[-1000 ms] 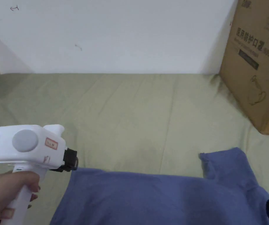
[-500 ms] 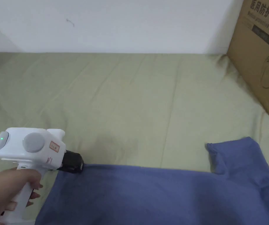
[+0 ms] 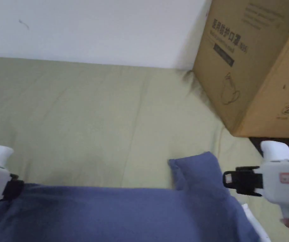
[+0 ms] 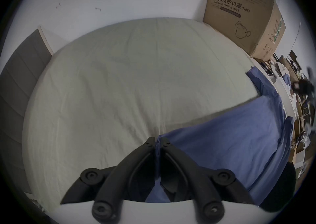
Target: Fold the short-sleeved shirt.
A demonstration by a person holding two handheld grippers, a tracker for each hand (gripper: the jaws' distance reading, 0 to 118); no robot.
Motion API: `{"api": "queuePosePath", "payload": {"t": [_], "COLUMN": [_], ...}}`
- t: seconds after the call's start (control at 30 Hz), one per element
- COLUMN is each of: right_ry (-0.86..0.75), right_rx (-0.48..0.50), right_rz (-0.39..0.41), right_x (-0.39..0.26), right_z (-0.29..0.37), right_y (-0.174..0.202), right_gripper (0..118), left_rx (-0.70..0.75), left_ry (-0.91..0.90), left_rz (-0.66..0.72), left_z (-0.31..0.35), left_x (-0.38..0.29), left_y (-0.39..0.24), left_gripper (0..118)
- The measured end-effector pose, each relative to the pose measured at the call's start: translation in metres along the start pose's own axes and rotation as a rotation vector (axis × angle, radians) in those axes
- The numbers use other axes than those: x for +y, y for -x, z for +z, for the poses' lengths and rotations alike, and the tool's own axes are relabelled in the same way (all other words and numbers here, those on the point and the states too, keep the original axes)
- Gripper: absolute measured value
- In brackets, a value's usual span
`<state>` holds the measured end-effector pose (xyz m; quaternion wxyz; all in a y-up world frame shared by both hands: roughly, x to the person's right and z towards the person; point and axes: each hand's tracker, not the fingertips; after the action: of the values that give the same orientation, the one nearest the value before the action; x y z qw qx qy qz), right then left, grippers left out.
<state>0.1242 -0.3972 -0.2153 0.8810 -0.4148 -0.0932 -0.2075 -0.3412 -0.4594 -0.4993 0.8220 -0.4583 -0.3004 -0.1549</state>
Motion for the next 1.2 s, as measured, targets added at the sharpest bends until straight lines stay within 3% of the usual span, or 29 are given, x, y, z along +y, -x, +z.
{"api": "queuePosePath", "payload": {"t": [0.03, 0.1, 0.2, 0.33, 0.4, 0.43, 0.47, 0.5, 0.53, 0.7, 0.9, 1.07, 1.2], "right_ry": [0.079, 0.145, 0.223, 0.277, 0.277, 0.277, 0.281, 0.287, 0.282, 0.214, 0.074, 0.005, 0.019], "right_rx": [0.023, -0.075, -0.208, -0.226, -0.219, -0.215, -0.207, -0.202, -0.22, -0.174, -0.067, 0.015, 0.053], "right_rz": [-0.03, -0.039, -0.031, -0.115, -0.117, -0.108, -0.09, -0.064, -0.033, -0.022, -0.098, -0.161, -0.234], "right_x": [0.019, 0.036, 0.048, 0.045, 0.042, 0.04, 0.039, 0.038, 0.037, 0.039, 0.023, -0.041, -0.115], "right_z": [-0.019, -0.047, -0.092, -0.128, -0.136, -0.137, -0.138, -0.138, -0.135, -0.105, -0.007, 0.09, 0.131], "right_y": [-0.013, -0.025, -0.039, -0.058, -0.057, -0.053, -0.051, -0.046, -0.04, -0.033, -0.037, -0.035, -0.044], "right_gripper": [23, 78, 102, 98, 95, 85, 67, 39, 0, 0, 0, 0, 0], "left_rx": [0.0, -0.002, -0.005, -0.019, -0.028, -0.027, -0.026, -0.022, -0.015, -0.01, -0.035, -0.086, -0.141], "left_ry": [-0.009, -0.024, -0.049, -0.055, -0.039, -0.034, -0.028, -0.021, -0.013, -0.009, -0.065, -0.124, -0.126], "left_rz": [-0.003, 0.006, 0.039, 0.095, 0.114, 0.118, 0.117, 0.111, 0.102, 0.117, 0.139, 0.164, 0.189], "left_z": [0.003, 0.01, 0.016, 0.017, 0.014, 0.013, 0.011, 0.01, 0.009, 0.017, 0.067, 0.126, 0.155], "left_x": [0.0, -0.003, -0.007, -0.011, -0.012, -0.013, -0.015, -0.016, -0.017, -0.023, -0.031, -0.063, -0.114], "left_y": [0.0, -0.001, 0.0, 0.005, 0.008, 0.009, 0.009, 0.009, 0.009, 0.009, 0.007, 0.004, -0.004], "left_gripper": [2, 2, 2, 2, 2, 2, 2, 2, 2, 2, 2, 2, 2]}}
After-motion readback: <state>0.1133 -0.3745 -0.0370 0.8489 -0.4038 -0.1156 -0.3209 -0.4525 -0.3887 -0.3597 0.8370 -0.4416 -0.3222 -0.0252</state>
